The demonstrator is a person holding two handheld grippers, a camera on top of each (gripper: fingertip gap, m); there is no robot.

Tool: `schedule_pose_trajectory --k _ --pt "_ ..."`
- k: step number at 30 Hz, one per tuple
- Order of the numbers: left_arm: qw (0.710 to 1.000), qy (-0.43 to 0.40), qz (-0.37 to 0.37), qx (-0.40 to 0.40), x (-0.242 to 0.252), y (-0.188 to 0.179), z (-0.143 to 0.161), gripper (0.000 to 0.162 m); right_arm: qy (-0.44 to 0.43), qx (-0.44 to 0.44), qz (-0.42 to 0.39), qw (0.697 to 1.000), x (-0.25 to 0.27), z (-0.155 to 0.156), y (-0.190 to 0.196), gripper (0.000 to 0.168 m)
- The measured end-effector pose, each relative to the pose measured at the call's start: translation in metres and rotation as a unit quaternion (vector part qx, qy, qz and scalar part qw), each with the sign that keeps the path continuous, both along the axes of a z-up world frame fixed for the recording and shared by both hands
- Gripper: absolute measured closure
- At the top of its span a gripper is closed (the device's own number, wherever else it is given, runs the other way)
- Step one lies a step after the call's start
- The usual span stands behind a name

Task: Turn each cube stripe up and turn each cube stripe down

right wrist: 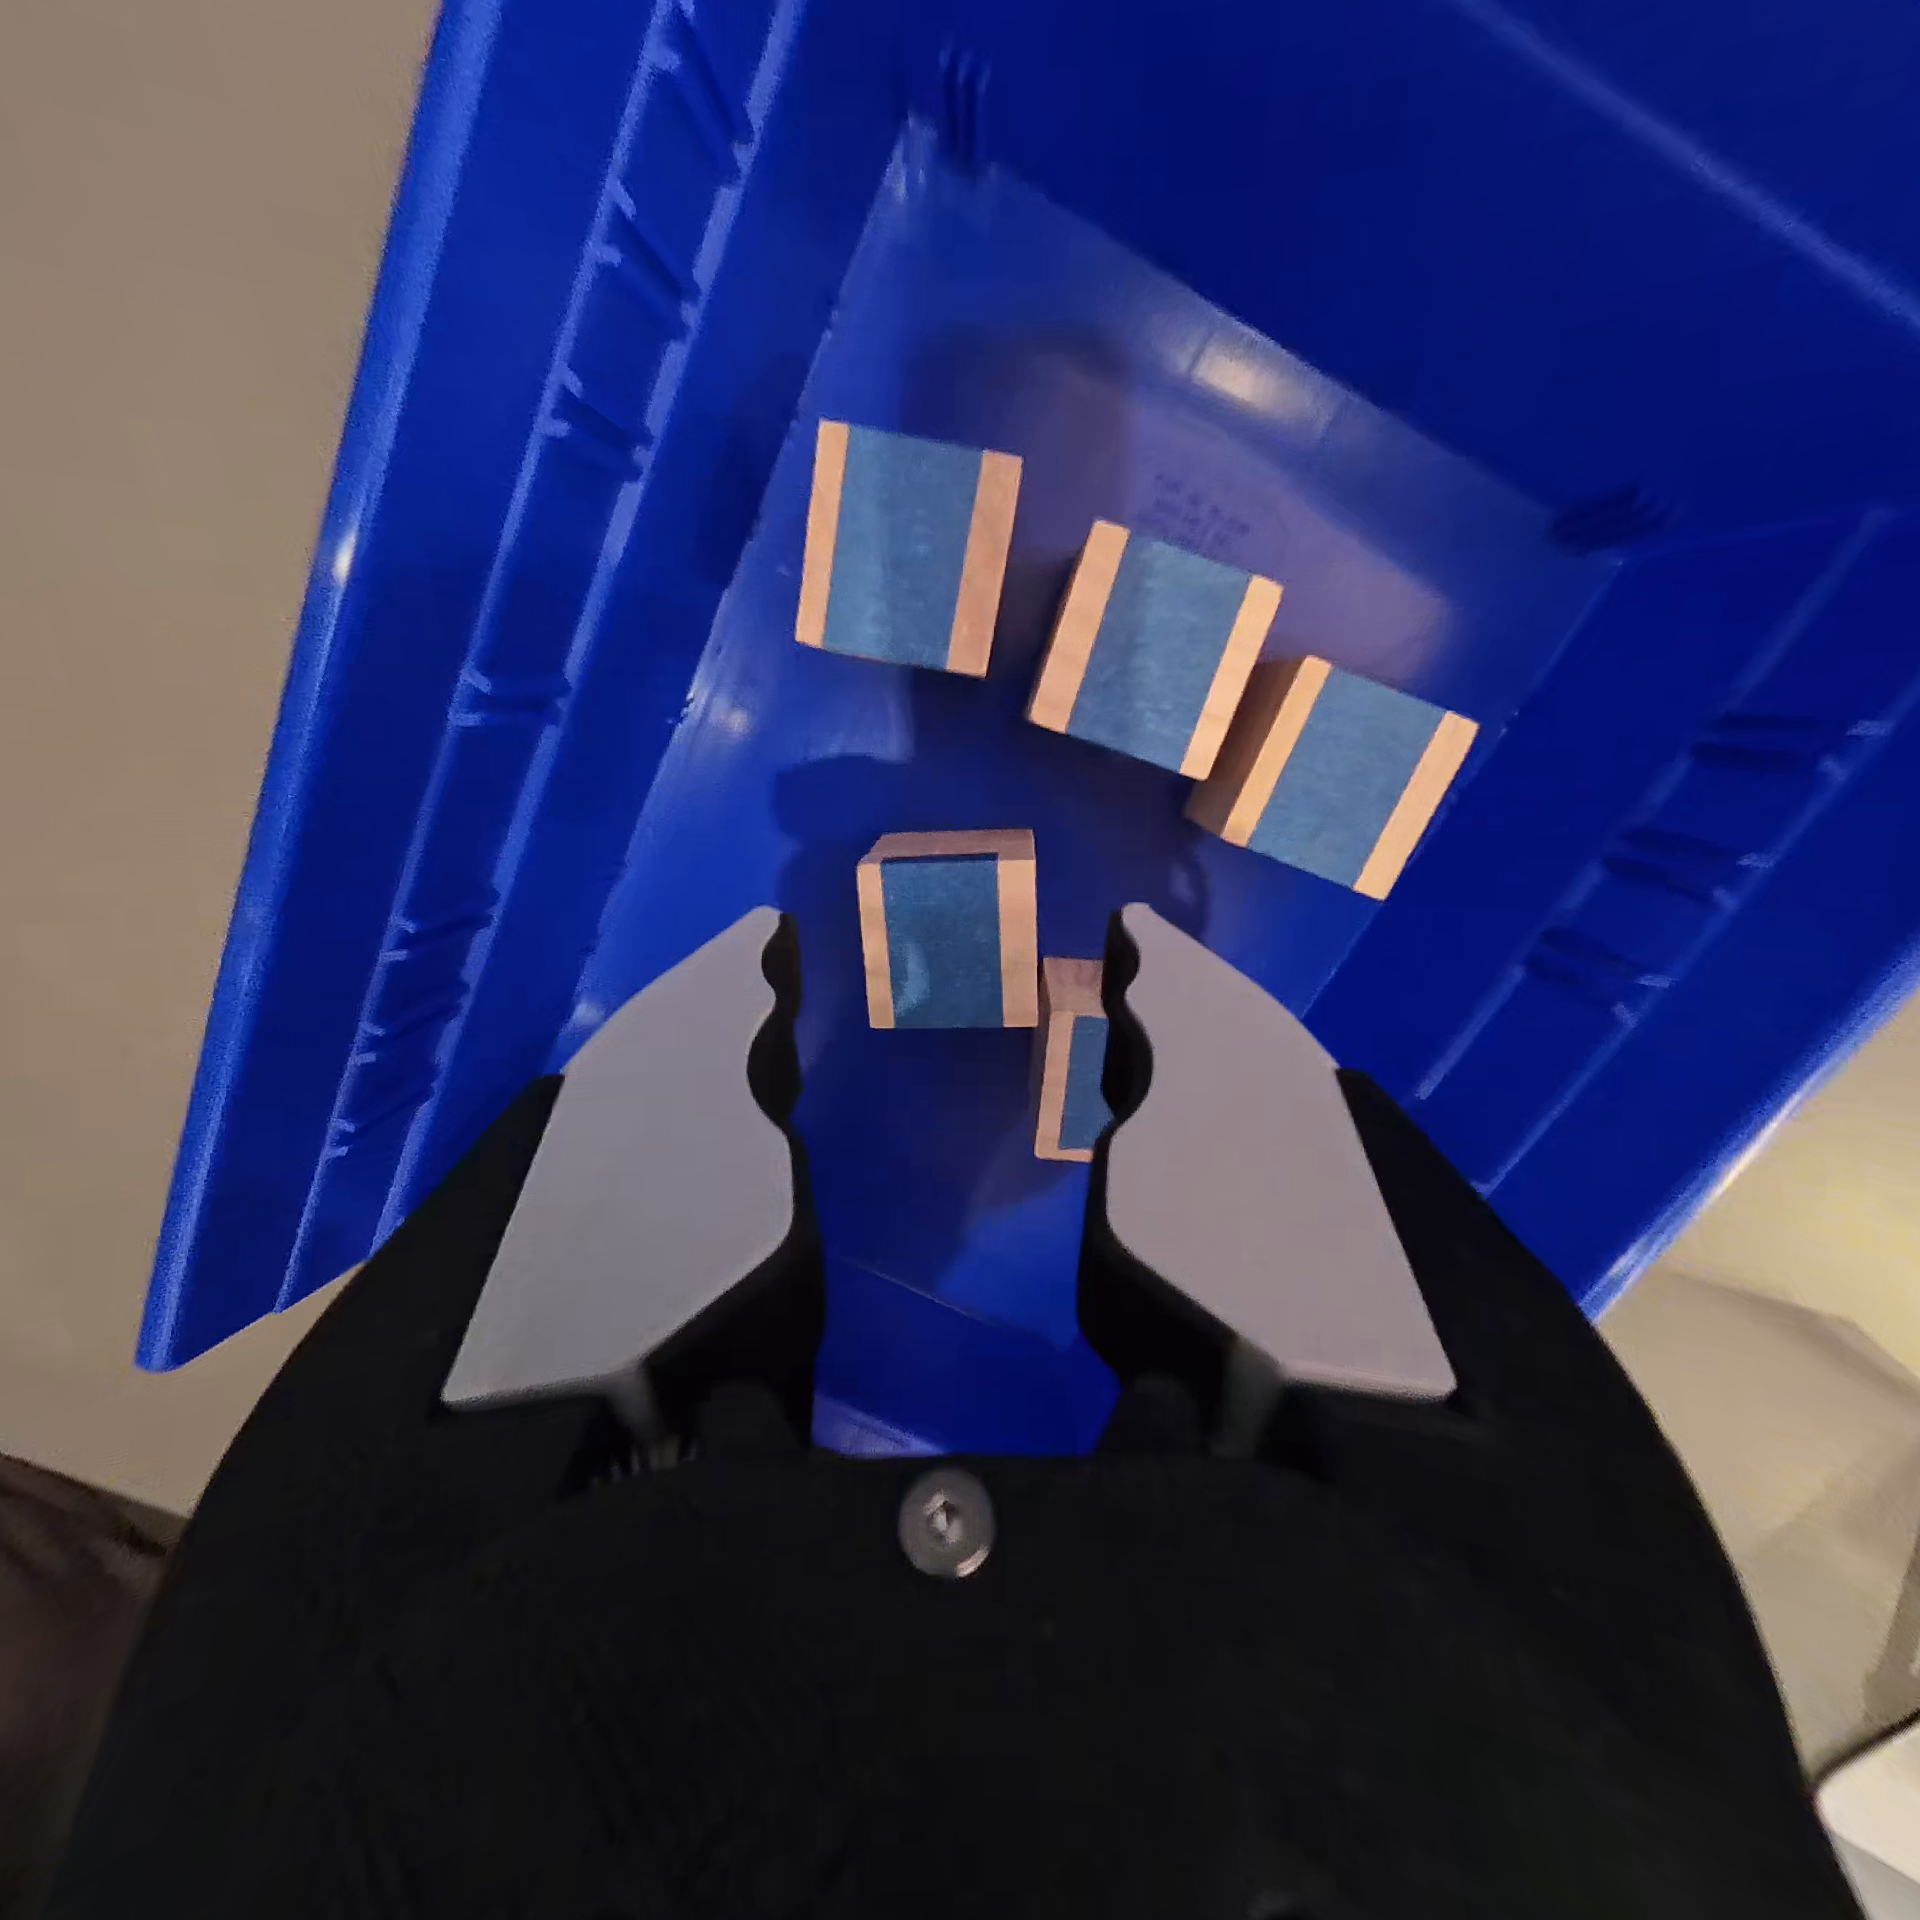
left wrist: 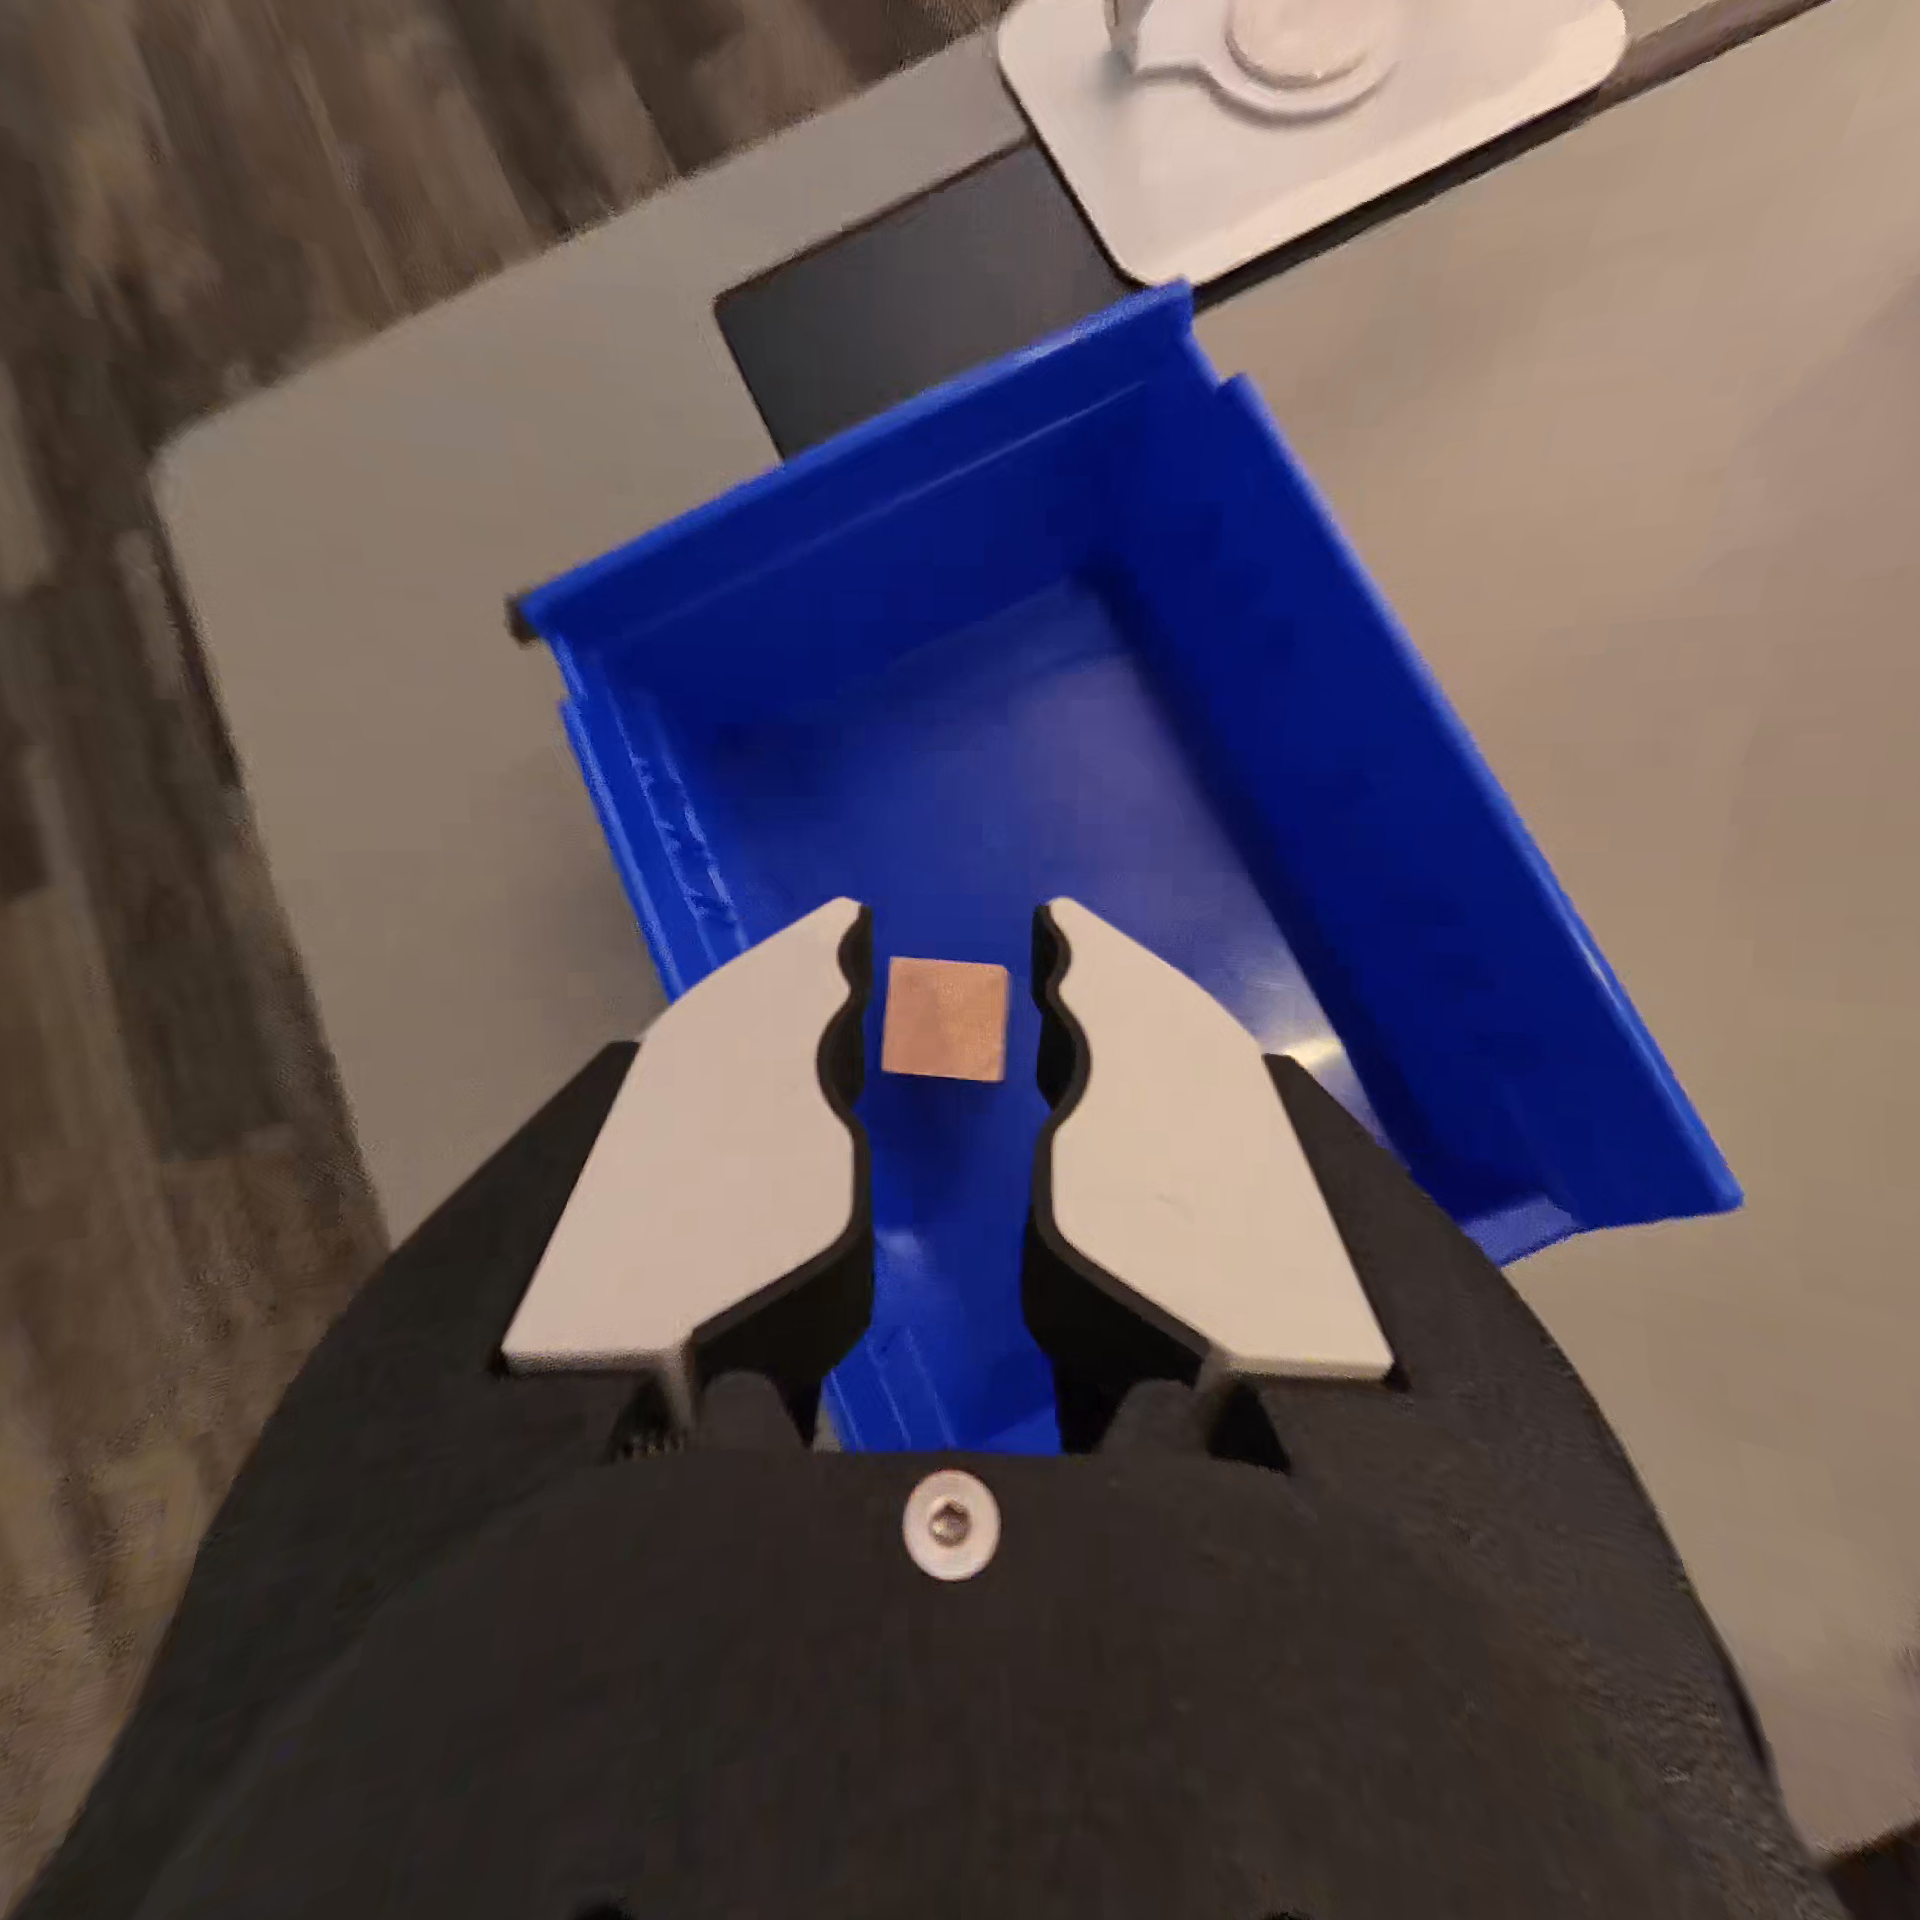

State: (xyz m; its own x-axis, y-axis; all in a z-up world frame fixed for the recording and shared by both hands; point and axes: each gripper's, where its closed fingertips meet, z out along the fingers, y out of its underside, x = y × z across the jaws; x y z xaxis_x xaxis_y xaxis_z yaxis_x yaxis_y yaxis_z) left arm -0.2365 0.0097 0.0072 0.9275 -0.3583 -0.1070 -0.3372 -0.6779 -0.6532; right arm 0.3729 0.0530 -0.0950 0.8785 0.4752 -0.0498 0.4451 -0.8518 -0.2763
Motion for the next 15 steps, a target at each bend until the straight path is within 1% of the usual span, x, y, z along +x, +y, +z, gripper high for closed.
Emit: schedule_pose_trajectory --k 2,4,5,6,7,9,12,14,15 --pt "0.999 -0.028 -0.006 -0.045 0.001 -0.003 -0.017 0.133 0.002 0.001 -0.001 1.0 0.001 -0.001 0.002 0.11" --pt "0.995 -0.02 -0.007 -0.101 0.0 -0.008 -0.038 0.131 -0.008 -0.006 -0.005 1.0 0.006 -0.005 0.003 0.11" --pt "0.991 -0.017 -0.014 -0.129 0.001 -0.01 -0.048 0.127 -0.01 -0.011 -0.007 1.0 0.007 -0.008 0.003 0.111" --pt "0.988 -0.023 -0.017 -0.149 0.004 -0.009 -0.056 0.129 -0.009 -0.016 -0.006 1.0 0.007 -0.01 0.003 0.111" --pt "0.986 -0.038 -0.02 -0.16 0.007 -0.007 -0.062 0.134 -0.003 -0.021 -0.003 1.0 0.005 -0.011 0.002 0.113" --pt "0.982 -0.05 -0.017 -0.184 0.005 -0.001 -0.076 0.129 0.018 -0.025 0.01 0.999 -0.004 -0.011 0.001 0.115" --pt "0.974 -0.045 -0.015 -0.222 -0.001 -0.003 -0.095 0.124 0.023 -0.02 0.019 0.999 -0.01 -0.009 0.001 0.115" --pt "0.973 -0.035 -0.017 -0.229 -0.004 -0.003 -0.101 0.121 0.026 -0.018 0.022 0.999 -0.012 -0.008 0.001 0.116" --pt "0.973 -0.024 -0.015 -0.229 -0.006 -0.002 -0.103 0.117 0.028 -0.019 0.023 0.999 -0.012 -0.008 0.001 0.116"
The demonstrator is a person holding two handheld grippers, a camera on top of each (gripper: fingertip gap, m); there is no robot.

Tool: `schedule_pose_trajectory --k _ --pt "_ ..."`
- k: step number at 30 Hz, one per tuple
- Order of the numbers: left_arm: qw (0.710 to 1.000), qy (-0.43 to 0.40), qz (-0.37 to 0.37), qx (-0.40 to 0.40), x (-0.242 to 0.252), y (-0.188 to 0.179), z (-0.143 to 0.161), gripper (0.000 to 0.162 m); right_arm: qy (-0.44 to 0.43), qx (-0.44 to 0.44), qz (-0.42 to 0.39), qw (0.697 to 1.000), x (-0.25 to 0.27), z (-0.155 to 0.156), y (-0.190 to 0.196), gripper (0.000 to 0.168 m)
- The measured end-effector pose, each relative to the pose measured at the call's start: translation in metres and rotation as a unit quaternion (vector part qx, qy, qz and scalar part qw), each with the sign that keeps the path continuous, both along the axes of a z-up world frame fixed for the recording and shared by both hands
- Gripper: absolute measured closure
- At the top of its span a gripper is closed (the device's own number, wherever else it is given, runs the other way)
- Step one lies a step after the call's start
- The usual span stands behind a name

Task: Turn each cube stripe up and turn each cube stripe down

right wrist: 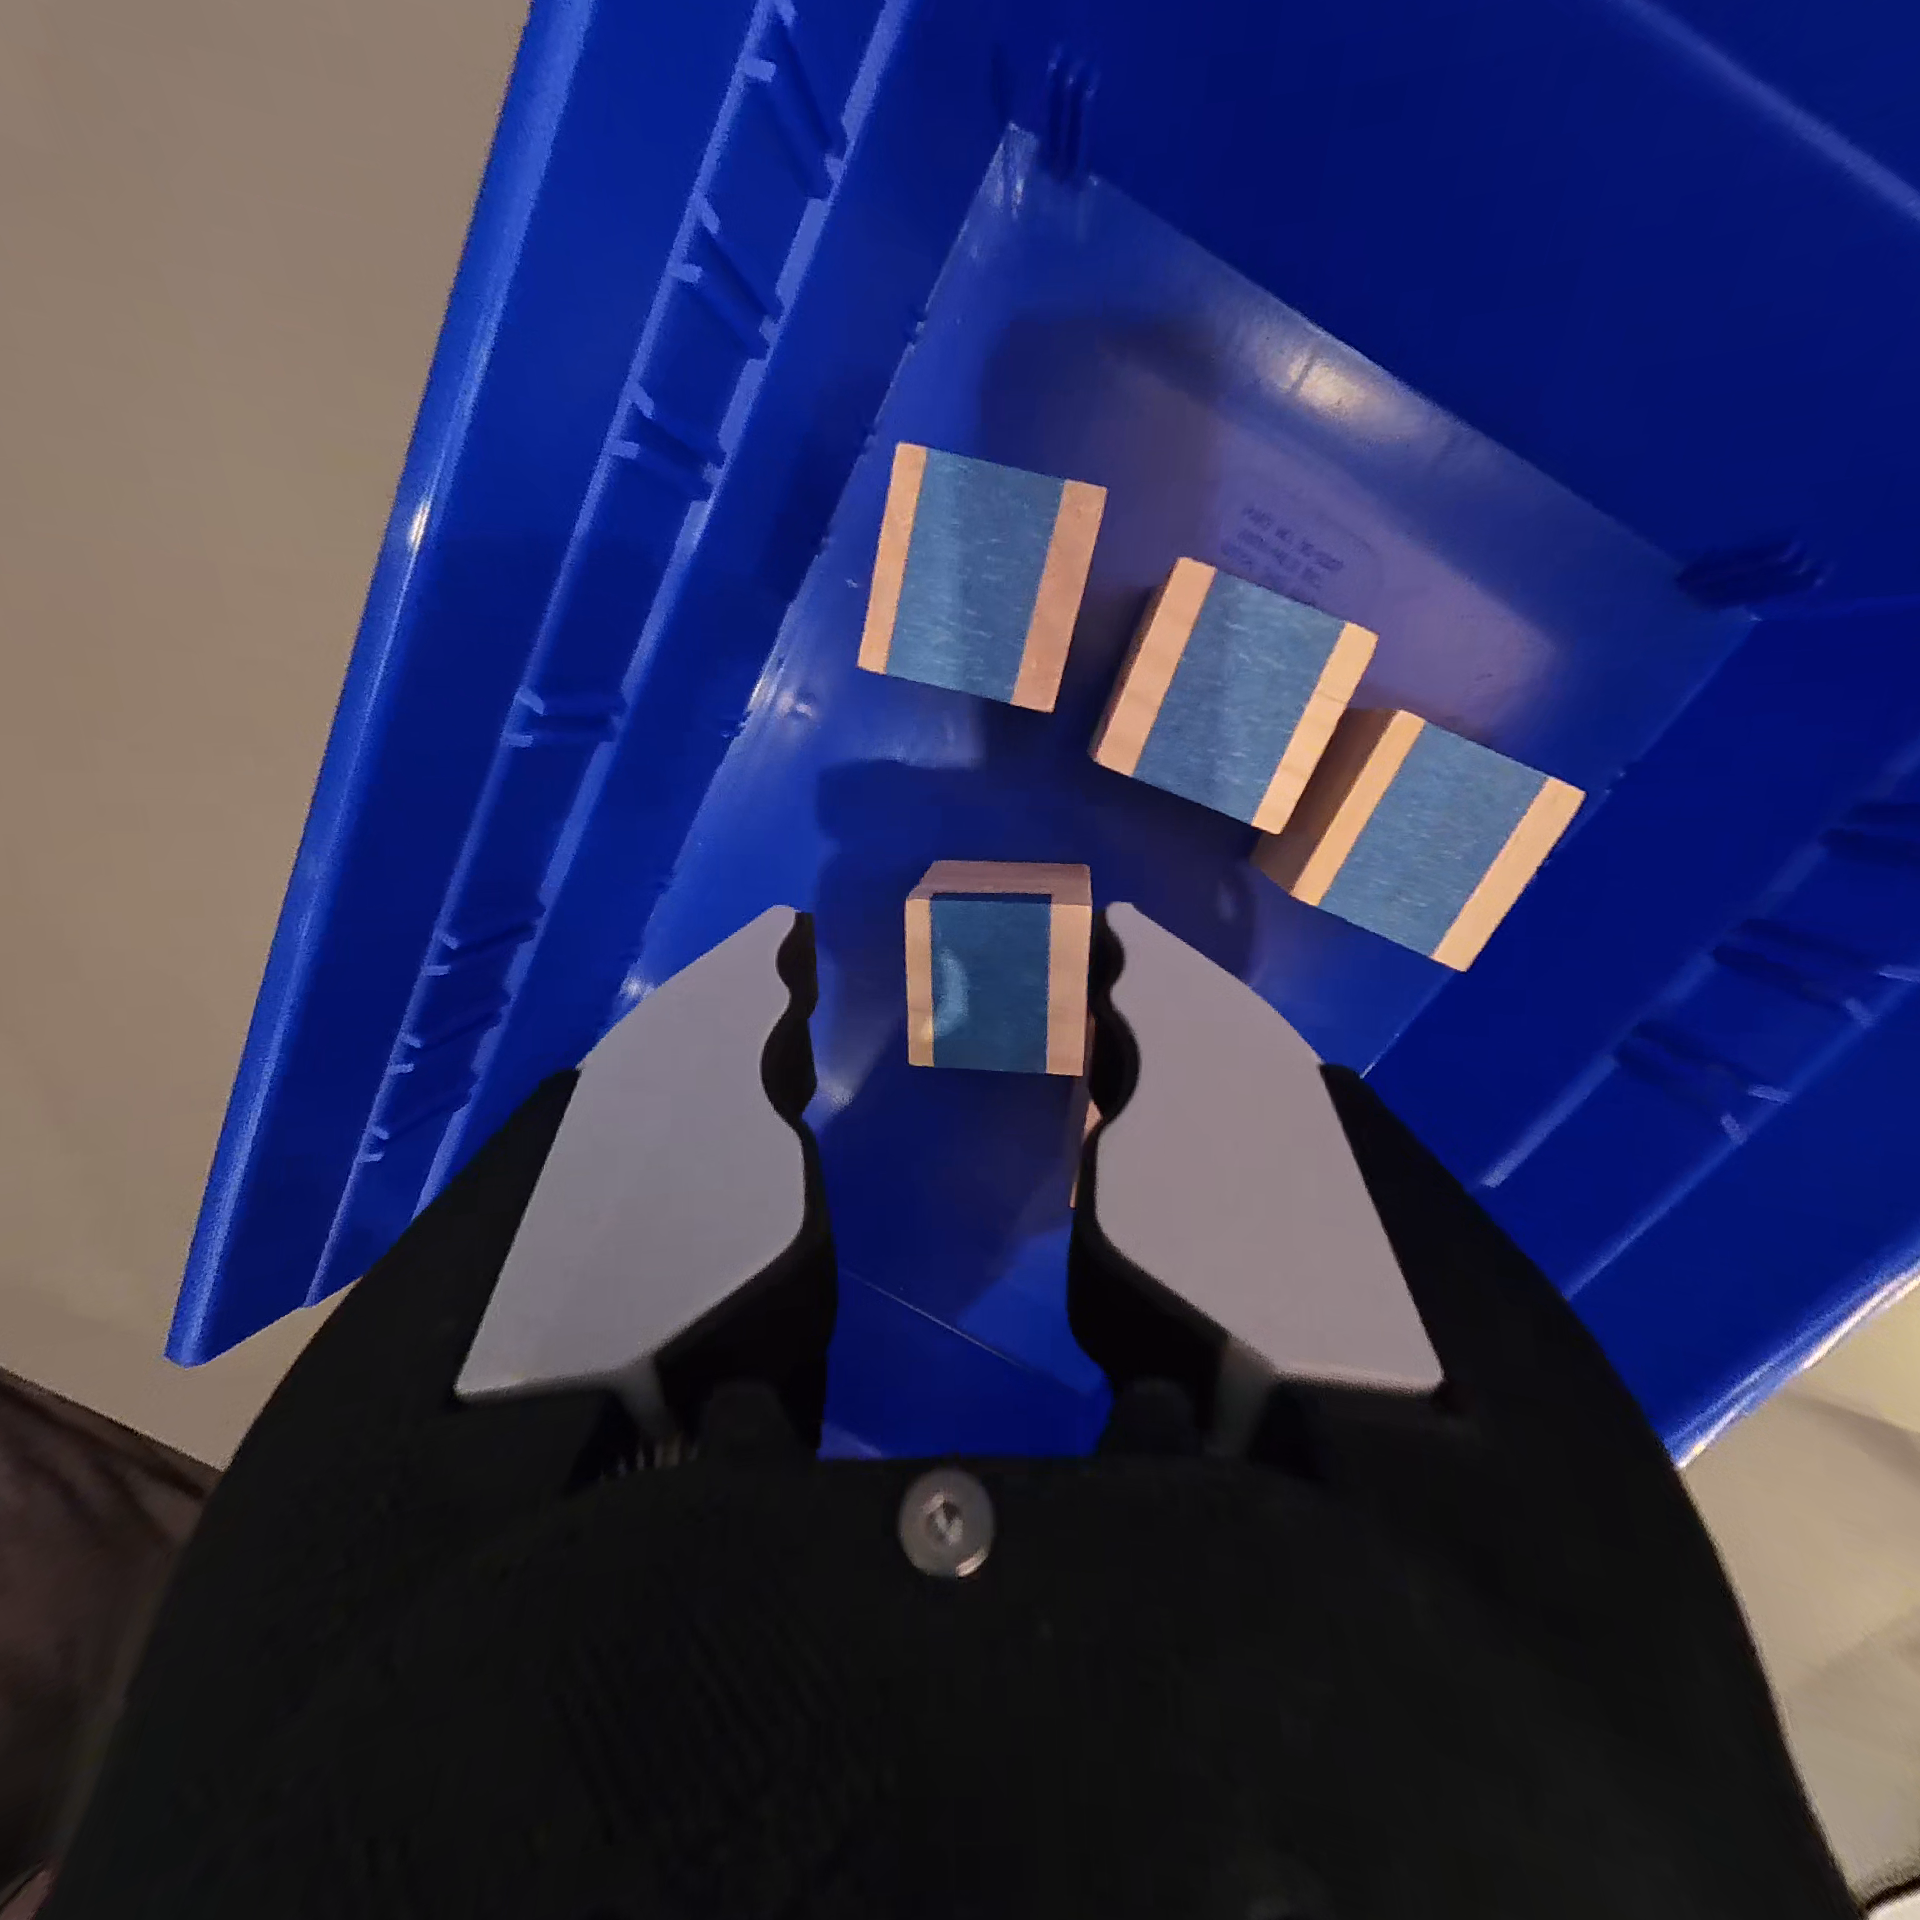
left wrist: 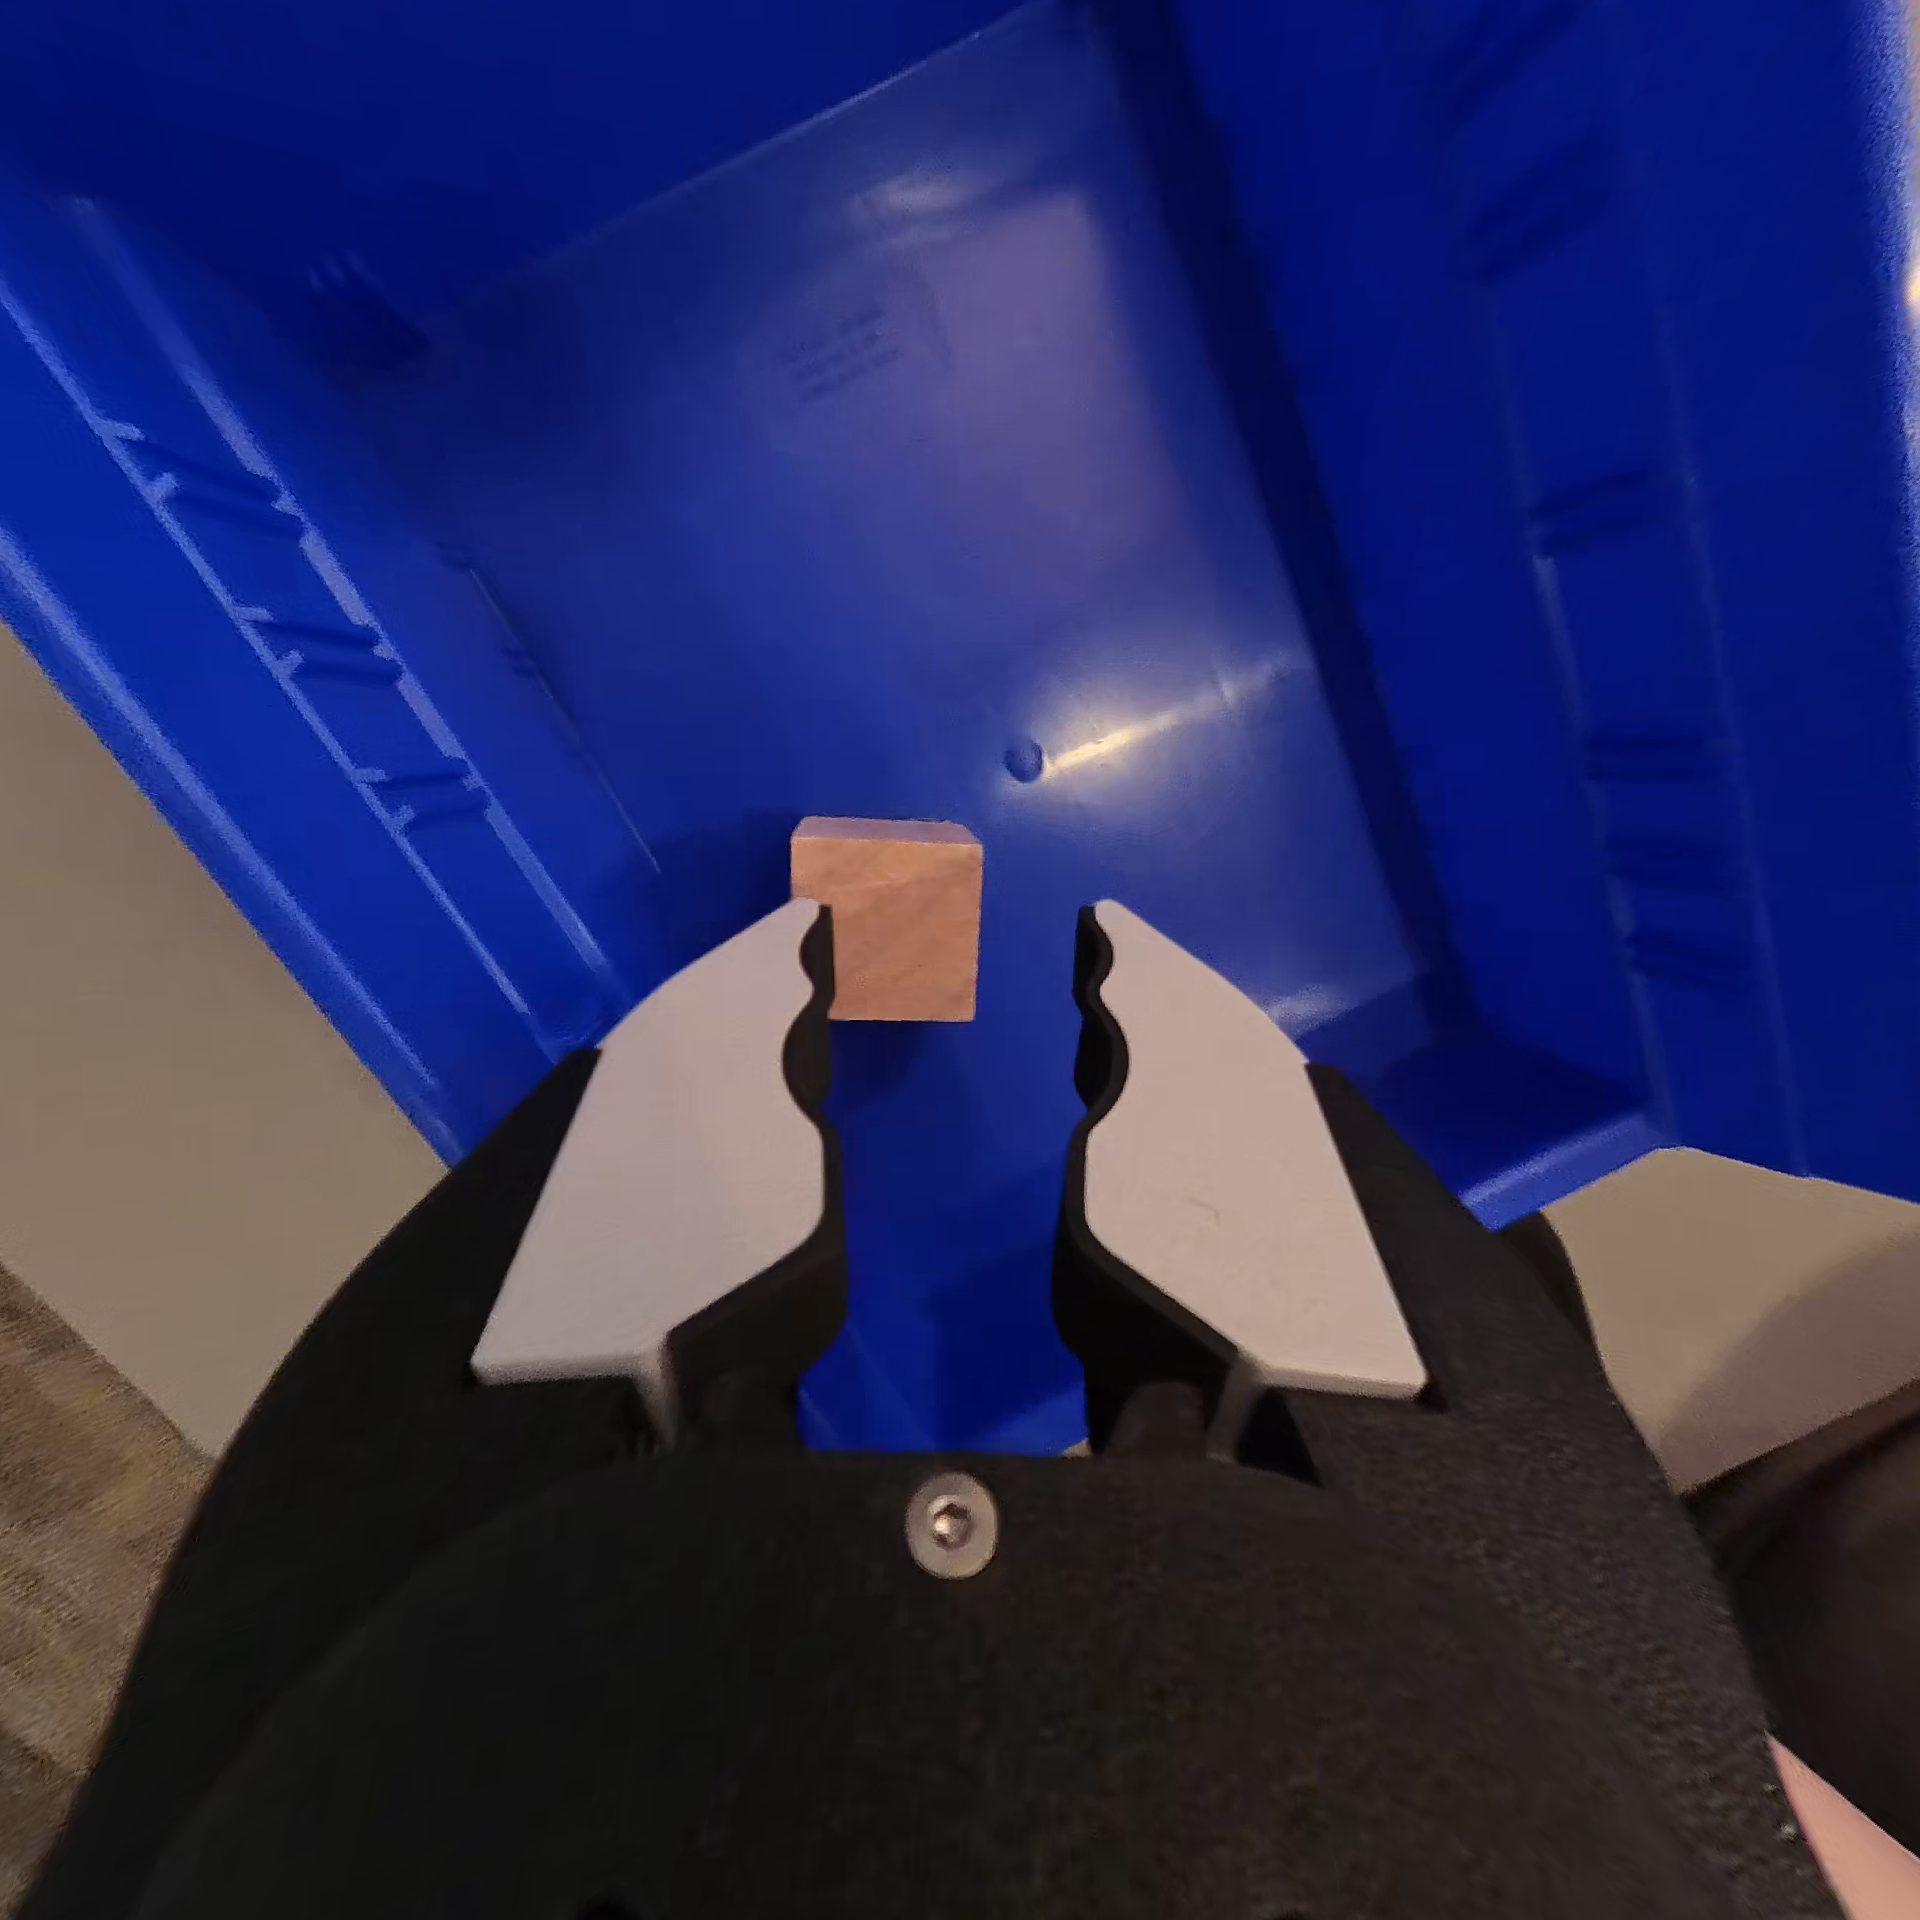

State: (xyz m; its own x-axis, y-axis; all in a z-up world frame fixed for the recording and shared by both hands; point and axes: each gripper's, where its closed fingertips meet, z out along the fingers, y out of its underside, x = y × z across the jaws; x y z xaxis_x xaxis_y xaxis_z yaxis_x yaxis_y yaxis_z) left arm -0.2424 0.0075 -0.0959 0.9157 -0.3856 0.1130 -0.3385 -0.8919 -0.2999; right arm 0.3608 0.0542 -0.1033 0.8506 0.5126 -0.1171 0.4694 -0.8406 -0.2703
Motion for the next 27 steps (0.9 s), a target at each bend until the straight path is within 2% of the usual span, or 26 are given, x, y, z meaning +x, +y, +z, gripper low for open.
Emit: schedule_pose_trajectory --k 2,4,18,23,27 --pt "1.0 0.024 -0.002 -0.004 -0.005 0.001 -0.005 0.119 -0.001 -0.004 0.002 1.0 0.0 -0.001 -0.001 0.117" --pt "0.999 0.044 -0.004 -0.006 -0.008 0.004 -0.011 0.11 0.003 -0.012 0.006 1.0 -0.002 -0.002 -0.004 0.119" --pt "0.979 0.187 -0.008 -0.085 -0.019 0.0 -0.042 0.107 -0.003 -0.02 0.026 0.999 -0.006 -0.004 -0.007 0.12" --pt "0.966 0.231 -0.016 -0.111 -0.025 -0.005 -0.048 0.115 -0.007 -0.018 0.027 0.999 -0.004 -0.004 -0.007 0.121" --pt "0.97 0.213 -0.026 -0.117 -0.014 -0.007 -0.048 0.115 -0.014 -0.021 0.027 0.999 -0.003 -0.006 -0.008 0.121"
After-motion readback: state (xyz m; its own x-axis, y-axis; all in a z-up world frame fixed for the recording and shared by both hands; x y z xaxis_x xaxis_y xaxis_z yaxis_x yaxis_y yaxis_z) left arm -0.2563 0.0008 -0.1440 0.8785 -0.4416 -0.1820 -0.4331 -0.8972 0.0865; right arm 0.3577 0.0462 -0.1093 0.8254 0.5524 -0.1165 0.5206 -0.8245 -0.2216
